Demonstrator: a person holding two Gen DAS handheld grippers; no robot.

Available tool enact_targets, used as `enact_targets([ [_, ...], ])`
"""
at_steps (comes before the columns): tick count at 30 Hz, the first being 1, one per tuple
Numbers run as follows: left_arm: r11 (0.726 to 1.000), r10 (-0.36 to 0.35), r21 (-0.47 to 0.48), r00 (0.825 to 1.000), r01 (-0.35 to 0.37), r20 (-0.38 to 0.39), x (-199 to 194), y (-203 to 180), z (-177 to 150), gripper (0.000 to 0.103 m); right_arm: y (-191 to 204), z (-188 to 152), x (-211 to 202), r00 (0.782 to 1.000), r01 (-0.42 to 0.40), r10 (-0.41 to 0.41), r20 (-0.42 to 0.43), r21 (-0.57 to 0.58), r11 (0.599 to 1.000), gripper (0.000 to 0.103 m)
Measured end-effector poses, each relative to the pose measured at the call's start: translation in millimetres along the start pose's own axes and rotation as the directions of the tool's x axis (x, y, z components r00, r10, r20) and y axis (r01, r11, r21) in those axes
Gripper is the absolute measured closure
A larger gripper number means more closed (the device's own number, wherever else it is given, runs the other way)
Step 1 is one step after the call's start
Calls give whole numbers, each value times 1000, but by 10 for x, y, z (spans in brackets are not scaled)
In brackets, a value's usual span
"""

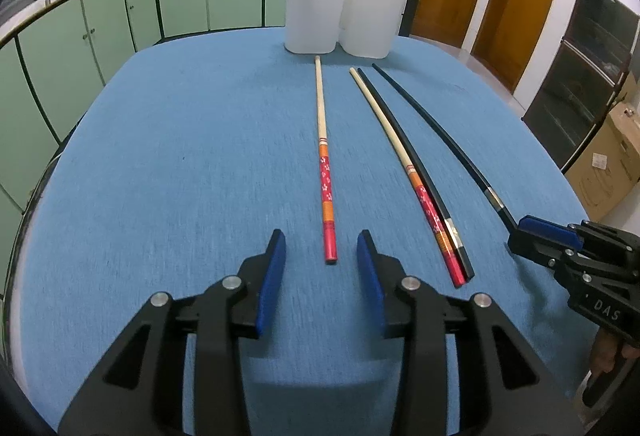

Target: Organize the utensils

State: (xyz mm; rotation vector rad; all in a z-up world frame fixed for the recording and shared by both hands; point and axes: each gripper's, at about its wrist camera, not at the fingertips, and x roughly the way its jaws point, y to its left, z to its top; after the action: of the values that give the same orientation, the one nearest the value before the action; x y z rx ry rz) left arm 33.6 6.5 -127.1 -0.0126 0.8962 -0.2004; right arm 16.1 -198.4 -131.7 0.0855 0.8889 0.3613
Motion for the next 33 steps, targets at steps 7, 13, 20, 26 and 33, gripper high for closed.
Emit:
enact_targets([
  [7, 1000, 0, 2, 1000, 0, 1, 11, -6, -7, 66, 11, -2, 22, 1000, 7, -7, 8, -5, 1000, 81],
  [13, 1000, -16, -15, 1000, 16, 4, 6, 18, -16, 66, 47, 44, 91, 999, 30, -30, 20, -17, 999, 81],
  [20, 999, -23, -30, 1000, 23, 5, 21, 23, -7, 69, 56, 28, 100, 998, 48, -47, 32, -26, 999, 83],
  [26, 1000, 9, -23, 1000, -9, 5, 21, -17, -8, 86, 43, 56, 118, 998, 48, -48, 27, -14, 999, 86],
  [33, 999, 46, 29, 999, -46, 0, 20, -96, -6, 98, 13, 75, 111, 998, 65, -65, 25, -1, 998, 96],
])
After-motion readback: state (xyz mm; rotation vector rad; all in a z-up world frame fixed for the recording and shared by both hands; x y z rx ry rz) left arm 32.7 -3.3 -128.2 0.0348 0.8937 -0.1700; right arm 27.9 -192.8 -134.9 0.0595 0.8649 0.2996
